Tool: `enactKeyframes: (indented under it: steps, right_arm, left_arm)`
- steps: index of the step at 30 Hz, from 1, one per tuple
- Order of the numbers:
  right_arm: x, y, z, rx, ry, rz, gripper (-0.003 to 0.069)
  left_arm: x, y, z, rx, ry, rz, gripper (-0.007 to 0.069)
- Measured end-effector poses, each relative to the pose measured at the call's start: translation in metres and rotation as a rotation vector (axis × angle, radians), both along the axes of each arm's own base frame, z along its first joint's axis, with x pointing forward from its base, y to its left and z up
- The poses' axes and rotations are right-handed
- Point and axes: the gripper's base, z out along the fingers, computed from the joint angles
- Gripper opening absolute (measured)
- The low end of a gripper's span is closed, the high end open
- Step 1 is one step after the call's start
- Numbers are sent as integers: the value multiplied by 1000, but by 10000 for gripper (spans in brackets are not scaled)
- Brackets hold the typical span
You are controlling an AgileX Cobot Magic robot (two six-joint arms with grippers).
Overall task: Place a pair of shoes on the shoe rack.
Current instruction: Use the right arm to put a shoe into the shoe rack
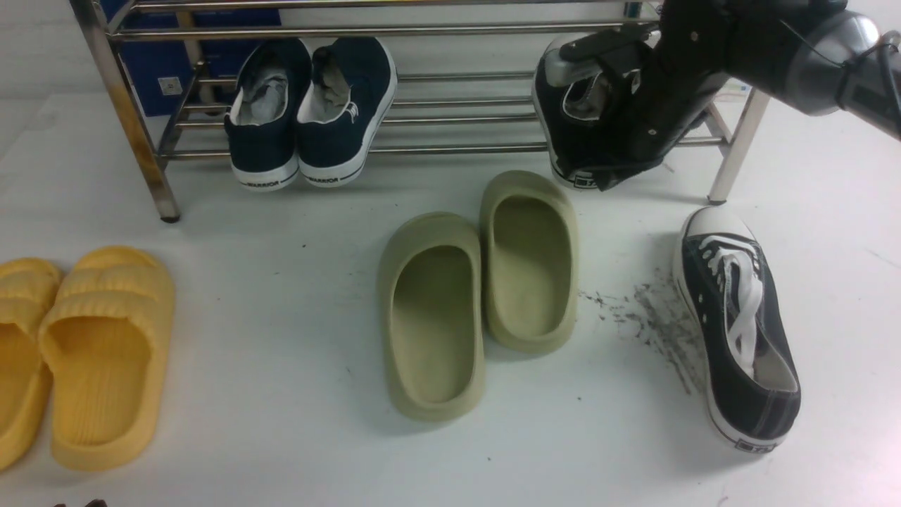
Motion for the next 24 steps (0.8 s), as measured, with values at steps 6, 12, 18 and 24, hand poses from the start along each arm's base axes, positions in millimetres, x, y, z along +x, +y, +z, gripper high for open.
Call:
enactKeyframes:
  steps: [6,12,18,24]
  right_arm:
    - [3,1,2,11,-39,-3,-5]
    - [4,0,0,8,-41,-4,1]
    - [2,-1,1,-1,-24,-3,98]
    - [-11,-1,22,42,10,-5,370]
  left_arm:
    - [0,0,0,0,0,0,237]
    - [0,0,0,0,0,0,237]
    - [0,0,0,0,0,0,237]
    - [0,0,0,0,0,0,237]
